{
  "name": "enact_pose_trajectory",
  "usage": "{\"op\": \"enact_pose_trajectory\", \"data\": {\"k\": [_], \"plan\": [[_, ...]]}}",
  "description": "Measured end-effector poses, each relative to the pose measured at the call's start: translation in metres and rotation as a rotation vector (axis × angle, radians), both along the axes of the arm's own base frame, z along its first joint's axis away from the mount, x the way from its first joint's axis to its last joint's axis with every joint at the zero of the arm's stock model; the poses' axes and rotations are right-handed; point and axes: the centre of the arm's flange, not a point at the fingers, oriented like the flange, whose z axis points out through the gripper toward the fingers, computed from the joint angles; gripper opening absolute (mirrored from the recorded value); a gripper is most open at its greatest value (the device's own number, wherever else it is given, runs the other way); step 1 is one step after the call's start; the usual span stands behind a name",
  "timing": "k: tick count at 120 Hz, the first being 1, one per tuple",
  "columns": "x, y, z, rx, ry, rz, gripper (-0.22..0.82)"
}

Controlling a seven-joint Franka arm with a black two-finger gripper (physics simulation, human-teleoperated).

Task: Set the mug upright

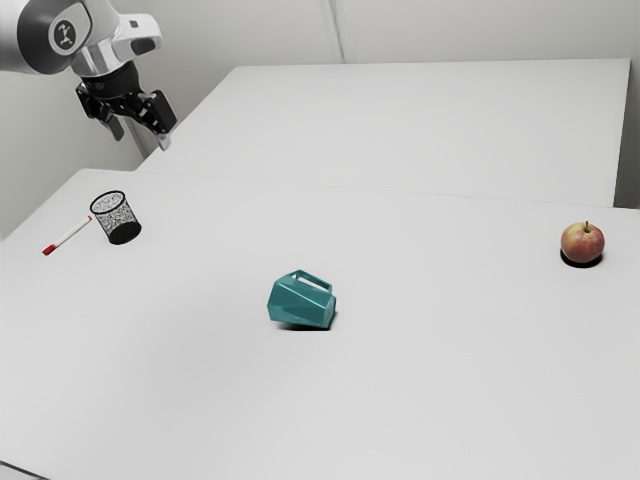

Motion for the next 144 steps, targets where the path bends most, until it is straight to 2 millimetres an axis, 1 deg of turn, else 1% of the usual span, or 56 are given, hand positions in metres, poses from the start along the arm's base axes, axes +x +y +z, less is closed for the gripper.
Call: {"op": "enact_pose_trajectory", "data": {"k": [28, 43, 48, 60, 74, 87, 97, 103, 125, 144], "plan": [[0.002, 0.000, -0.007, 0.000, 0.010, -0.002, 0.60], [0.009, 0.004, -0.023, -0.001, 0.030, 0.004, 0.60], [0.011, 0.004, -0.036, -0.024, 0.050, 0.009, 0.60], [0.016, 0.012, -0.075, -0.114, 0.111, 0.045, 0.60], [0.024, 0.021, -0.118, -0.258, 0.171, 0.111, 0.60], [0.021, 0.029, -0.161, -0.383, 0.235, 0.176, 0.60], [0.022, 0.036, -0.190, -0.460, 0.274, 0.226, 0.60], [0.024, 0.038, -0.204, -0.499, 0.292, 0.250, 0.60], [0.030, 0.035, -0.251, -0.648, 0.352, 0.331, 0.60], [0.040, 0.029, -0.286, -0.753, 0.386, 0.387, 0.60]]}}
